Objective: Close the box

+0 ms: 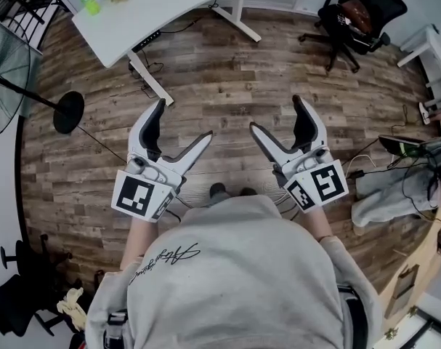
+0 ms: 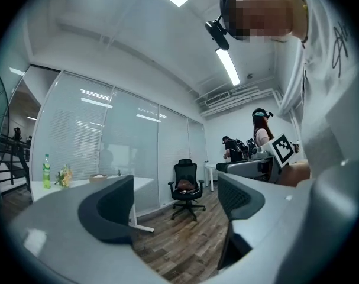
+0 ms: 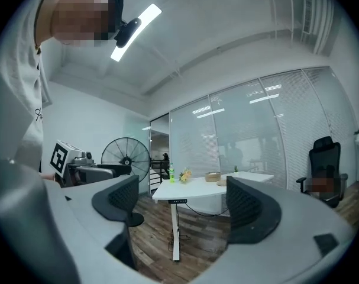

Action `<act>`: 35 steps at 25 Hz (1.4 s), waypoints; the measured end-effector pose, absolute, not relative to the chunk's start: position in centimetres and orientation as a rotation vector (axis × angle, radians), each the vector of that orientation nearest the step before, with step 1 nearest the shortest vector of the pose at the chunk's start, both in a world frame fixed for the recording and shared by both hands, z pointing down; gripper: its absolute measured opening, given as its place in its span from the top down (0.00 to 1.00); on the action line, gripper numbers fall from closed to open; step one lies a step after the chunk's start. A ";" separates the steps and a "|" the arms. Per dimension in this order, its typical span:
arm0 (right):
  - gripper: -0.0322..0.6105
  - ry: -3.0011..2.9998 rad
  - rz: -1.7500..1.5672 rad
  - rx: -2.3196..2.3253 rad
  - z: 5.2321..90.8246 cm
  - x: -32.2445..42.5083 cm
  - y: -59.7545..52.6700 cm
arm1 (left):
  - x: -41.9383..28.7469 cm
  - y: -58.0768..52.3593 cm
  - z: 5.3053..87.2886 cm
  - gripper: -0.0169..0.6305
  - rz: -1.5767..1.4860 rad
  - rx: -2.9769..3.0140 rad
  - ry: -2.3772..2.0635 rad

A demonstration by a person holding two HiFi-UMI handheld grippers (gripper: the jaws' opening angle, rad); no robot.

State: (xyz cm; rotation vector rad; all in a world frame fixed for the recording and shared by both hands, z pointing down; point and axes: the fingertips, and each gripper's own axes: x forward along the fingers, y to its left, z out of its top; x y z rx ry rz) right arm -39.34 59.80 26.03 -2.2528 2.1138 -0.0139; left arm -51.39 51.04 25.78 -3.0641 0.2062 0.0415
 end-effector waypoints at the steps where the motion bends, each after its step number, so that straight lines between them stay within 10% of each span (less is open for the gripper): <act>1: 0.22 2.085 -0.016 -2.259 26.1 -39.2 59.6 | -51.6 50.6 25.9 0.29 0.045 -3.066 0.223; 6: 0.07 2.001 0.037 -2.320 25.6 -39.2 58.9 | -52.8 48.4 25.4 0.21 0.110 -3.055 0.303; 35: 0.06 2.013 -0.009 -2.338 26.7 -33.7 52.8 | -46.9 42.4 26.1 0.20 0.080 -3.049 0.241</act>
